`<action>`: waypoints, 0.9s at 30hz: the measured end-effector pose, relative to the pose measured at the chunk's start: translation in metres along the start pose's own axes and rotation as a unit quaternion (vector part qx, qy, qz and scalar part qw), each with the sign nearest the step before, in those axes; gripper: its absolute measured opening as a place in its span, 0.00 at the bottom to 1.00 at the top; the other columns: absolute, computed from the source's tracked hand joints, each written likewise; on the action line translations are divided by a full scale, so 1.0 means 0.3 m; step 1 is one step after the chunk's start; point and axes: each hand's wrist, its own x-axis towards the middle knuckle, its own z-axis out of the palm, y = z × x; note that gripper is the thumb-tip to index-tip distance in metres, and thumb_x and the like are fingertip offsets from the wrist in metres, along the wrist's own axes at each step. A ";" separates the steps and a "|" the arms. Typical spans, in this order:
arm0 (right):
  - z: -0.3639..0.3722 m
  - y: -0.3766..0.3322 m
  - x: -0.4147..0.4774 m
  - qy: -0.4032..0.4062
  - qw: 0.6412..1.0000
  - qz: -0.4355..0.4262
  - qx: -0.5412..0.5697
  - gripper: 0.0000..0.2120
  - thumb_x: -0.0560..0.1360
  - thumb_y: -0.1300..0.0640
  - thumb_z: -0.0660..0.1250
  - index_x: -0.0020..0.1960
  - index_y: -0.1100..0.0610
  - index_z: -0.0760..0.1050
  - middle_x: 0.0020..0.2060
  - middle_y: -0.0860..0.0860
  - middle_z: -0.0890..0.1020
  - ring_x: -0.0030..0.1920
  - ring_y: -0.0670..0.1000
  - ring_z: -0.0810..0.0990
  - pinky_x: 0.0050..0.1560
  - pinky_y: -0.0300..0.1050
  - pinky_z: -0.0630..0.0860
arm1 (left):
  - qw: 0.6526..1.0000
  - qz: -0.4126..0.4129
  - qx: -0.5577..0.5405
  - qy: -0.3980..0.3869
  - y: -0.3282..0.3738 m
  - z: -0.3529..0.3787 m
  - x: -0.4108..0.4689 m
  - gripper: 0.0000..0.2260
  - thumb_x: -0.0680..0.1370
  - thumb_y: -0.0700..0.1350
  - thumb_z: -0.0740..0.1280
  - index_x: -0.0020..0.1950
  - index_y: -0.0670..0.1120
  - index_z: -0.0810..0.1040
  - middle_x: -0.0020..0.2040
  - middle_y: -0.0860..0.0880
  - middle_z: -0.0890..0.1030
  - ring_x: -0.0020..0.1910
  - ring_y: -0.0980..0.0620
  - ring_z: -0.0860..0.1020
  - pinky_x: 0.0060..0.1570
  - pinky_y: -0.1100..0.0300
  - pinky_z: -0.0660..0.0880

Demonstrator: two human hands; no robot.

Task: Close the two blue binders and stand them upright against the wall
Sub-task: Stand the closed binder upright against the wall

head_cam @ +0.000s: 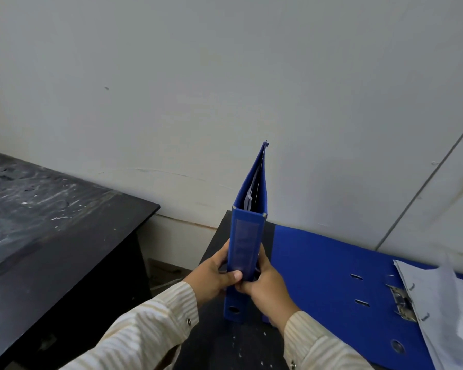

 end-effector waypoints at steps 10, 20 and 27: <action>-0.009 -0.023 0.085 0.026 0.999 0.039 0.018 0.40 0.69 0.65 0.70 0.72 0.40 0.58 0.52 0.44 0.79 0.53 0.49 0.78 0.56 0.54 0.79 | 0.999 0.016 0.035 -0.011 0.041 -0.014 0.089 0.33 0.77 0.42 0.66 0.75 0.64 0.54 0.61 0.65 0.74 0.63 0.54 0.75 0.65 0.46 0.73; -0.033 -0.022 0.163 0.035 0.999 0.032 0.017 0.38 0.70 0.64 0.70 0.73 0.41 0.59 0.50 0.43 0.79 0.52 0.46 0.78 0.55 0.47 0.79 | 0.998 0.025 0.054 -0.014 0.061 -0.027 0.178 0.34 0.77 0.43 0.67 0.75 0.65 0.55 0.62 0.66 0.73 0.64 0.55 0.74 0.66 0.45 0.72; -0.053 -0.017 0.205 0.034 0.999 0.025 0.018 0.38 0.70 0.64 0.70 0.72 0.42 0.59 0.50 0.43 0.80 0.51 0.45 0.79 0.55 0.47 0.79 | 0.998 0.021 0.056 -0.010 0.071 -0.031 0.219 0.34 0.77 0.43 0.67 0.74 0.66 0.54 0.61 0.65 0.74 0.63 0.53 0.75 0.64 0.44 0.74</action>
